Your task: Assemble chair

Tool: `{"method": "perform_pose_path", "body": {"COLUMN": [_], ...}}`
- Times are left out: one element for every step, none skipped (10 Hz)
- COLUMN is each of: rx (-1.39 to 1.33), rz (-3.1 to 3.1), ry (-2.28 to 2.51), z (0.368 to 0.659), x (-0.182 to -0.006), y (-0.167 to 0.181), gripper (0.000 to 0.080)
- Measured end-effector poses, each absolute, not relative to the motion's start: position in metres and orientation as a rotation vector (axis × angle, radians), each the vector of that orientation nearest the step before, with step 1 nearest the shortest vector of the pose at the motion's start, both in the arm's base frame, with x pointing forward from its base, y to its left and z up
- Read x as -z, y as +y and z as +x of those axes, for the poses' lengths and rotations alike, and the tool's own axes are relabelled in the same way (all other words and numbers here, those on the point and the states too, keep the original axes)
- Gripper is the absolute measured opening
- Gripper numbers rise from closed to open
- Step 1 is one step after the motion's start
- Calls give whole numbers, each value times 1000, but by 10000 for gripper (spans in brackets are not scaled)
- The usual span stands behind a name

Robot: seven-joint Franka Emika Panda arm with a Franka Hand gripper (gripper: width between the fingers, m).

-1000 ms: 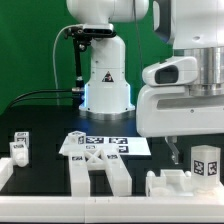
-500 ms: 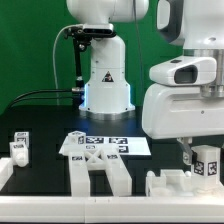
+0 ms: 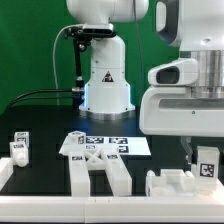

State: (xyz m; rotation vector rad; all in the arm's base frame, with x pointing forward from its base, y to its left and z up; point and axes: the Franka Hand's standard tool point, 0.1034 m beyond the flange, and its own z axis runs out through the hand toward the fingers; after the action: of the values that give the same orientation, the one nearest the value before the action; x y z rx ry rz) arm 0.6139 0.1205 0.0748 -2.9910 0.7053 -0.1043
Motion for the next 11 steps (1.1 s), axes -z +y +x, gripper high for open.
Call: {"method": "perform_pose_path", "body": {"rx": [93, 68, 33, 19, 11, 5, -12, -69, -89, -100, -96], "rz": [-2893, -2762, -2633, -2595, -2530, -2484, -2410, -2230, -2127, -2079, -2113], "ry": [996, 1270, 1477, 1527, 1631, 1701, 1786, 1959, 2063, 2104, 2069], "z": [613, 613, 613, 614, 613, 613, 613, 613, 613, 612, 612], "x": [-75, -74, -74, -74, -74, -74, -73, -73, -73, -72, -72], "y": [120, 118, 116, 115, 116, 115, 114, 110, 110, 110, 110], "gripper": [284, 284, 284, 284, 284, 284, 284, 285, 285, 285, 285]}}
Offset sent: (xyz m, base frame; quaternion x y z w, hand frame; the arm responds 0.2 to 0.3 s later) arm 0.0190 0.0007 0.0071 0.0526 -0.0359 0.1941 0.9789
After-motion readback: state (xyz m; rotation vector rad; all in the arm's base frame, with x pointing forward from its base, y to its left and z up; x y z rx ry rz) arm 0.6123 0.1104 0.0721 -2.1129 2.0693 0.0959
